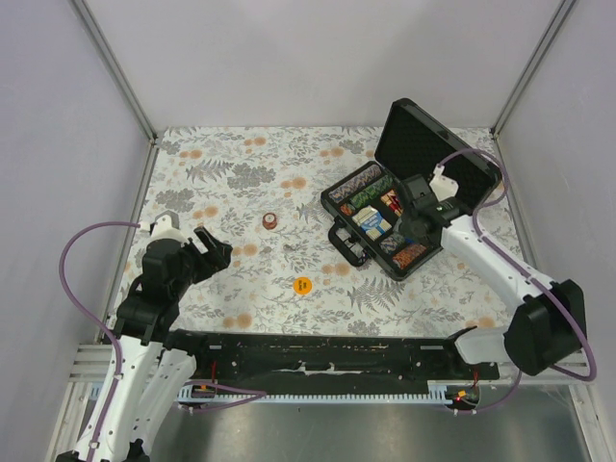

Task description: Pack up texas hold em set

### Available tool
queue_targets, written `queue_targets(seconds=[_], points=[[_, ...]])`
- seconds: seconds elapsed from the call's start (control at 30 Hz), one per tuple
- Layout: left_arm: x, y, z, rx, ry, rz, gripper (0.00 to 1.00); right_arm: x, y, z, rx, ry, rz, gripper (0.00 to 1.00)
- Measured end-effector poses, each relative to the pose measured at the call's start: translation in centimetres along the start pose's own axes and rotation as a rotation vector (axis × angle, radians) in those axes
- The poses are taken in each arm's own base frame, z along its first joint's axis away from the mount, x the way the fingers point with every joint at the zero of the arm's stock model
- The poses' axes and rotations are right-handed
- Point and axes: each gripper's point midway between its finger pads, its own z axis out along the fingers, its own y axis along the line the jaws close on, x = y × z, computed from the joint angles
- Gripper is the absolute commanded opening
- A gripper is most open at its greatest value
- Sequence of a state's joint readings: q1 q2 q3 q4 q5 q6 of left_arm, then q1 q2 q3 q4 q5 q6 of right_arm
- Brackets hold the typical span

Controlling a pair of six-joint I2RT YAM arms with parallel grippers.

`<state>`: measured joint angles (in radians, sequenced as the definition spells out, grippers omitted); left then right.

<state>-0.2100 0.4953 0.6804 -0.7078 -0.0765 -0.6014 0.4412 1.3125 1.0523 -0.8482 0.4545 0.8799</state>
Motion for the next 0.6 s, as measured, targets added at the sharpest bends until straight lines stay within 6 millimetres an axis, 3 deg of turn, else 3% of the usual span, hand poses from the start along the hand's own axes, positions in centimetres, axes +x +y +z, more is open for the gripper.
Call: queue_targets(seconds=[0.27, 0.6], points=[[0.0, 0.0, 0.0, 0.000, 0.000, 0.000, 0.88, -4.1, 3.9, 3.7, 0.003, -0.077, -0.083, 0.56], [0.1, 0.1, 0.2, -0.007, 0.008, 0.001, 0.88, -7.3, 5.7, 8.4, 0.023, -0.095, -0.101, 0.57]])
